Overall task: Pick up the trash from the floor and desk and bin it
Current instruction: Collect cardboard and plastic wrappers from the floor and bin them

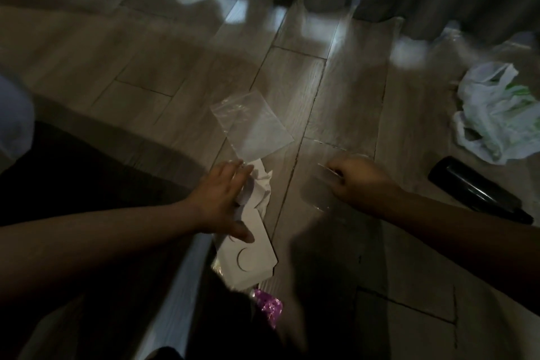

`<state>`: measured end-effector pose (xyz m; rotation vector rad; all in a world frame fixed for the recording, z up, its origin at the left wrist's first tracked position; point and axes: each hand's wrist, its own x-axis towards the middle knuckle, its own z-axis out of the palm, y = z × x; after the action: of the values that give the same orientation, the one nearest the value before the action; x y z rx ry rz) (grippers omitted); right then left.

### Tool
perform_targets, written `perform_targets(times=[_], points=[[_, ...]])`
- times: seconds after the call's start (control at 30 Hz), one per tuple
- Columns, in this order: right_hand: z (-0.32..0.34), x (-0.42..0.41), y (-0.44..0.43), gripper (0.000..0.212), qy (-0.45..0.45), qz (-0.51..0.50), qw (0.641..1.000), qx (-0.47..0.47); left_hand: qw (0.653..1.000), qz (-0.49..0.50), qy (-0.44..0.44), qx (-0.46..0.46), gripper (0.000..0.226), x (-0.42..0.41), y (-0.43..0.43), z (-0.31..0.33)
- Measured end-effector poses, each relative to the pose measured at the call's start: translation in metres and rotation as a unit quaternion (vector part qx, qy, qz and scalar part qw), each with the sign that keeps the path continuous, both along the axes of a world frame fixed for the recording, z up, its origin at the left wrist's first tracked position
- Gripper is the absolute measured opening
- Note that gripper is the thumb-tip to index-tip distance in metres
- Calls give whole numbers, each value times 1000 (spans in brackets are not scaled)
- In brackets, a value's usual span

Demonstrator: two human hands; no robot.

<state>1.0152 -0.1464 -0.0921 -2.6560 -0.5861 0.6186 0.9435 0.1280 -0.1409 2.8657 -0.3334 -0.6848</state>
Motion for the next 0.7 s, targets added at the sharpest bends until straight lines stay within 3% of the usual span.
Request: perform_targets(times=[0.1,0.17,0.23,0.4,0.57,0.7], points=[[2,16,6,24,2,-22,1000,21,995,-50,75,52,136,16,0,-3],[1,24,10,20,18,-42,999,30,991,-79,87,65,134,16,-2,-6],[-1,31,16,11,20,-41,999,28,990,-98,71,71,131,12,-4,-9],[-4,48,36,20,37,-25,997,70,992,-95,-9,83,119,5,-3,-11],[-10,72,67,19,56,12,995,78,994,48,80,58,109,-2,4,-8],[-23,79,84,38,26,18,999,43,980,178,89,-11,83,-1,18,-2]])
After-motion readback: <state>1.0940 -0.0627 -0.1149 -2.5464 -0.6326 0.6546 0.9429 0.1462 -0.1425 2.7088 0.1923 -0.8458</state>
